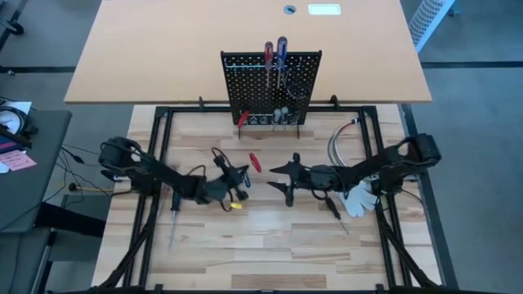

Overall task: Hang tools onto peg board
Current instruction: Hang the red allen wrench on the pegboard

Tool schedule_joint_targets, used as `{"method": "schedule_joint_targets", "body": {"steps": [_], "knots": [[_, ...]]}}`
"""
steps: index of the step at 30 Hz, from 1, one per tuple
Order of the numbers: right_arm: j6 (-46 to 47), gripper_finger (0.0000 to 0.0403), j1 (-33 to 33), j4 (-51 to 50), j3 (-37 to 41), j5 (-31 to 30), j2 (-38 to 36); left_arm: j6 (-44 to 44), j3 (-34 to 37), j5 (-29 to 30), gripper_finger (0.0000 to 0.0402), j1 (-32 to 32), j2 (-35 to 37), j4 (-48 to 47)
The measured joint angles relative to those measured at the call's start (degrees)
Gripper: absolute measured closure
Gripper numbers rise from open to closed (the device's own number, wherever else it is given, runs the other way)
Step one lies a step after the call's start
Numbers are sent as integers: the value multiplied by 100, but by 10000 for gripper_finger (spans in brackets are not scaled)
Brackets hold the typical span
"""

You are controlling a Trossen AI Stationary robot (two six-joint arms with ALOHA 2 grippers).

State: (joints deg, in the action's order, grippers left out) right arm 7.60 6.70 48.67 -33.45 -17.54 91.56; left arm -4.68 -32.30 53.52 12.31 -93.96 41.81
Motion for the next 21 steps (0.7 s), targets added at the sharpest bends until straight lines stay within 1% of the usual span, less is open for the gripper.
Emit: {"method": "schedule_joint_targets", "body": {"steps": [5,9,11,13,15,17,19,21], "knots": [[-3,180,0,571,-181,-37,633,-787,-682,675,401,376,-559,-21],[202,180,1,635,-325,-298,813,-1134,-1040,886,401,560,-896,-45],[174,182,0,581,-331,-322,832,-1293,-1153,940,401,607,-995,-41],[156,192,25,609,-339,-326,827,-1376,-1222,954,401,631,-1066,-38],[138,214,37,590,-339,-328,791,-1396,-1236,954,401,636,-1109,-44],[66,249,44,549,-342,-328,779,-1391,-1239,953,401,637,-1113,-61],[-43,295,44,443,-342,-329,779,-1369,-1243,953,401,638,-1109,-149],[-185,345,63,78,-342,-358,676,-1449,-1243,938,401,639,-1109,-328]]}}
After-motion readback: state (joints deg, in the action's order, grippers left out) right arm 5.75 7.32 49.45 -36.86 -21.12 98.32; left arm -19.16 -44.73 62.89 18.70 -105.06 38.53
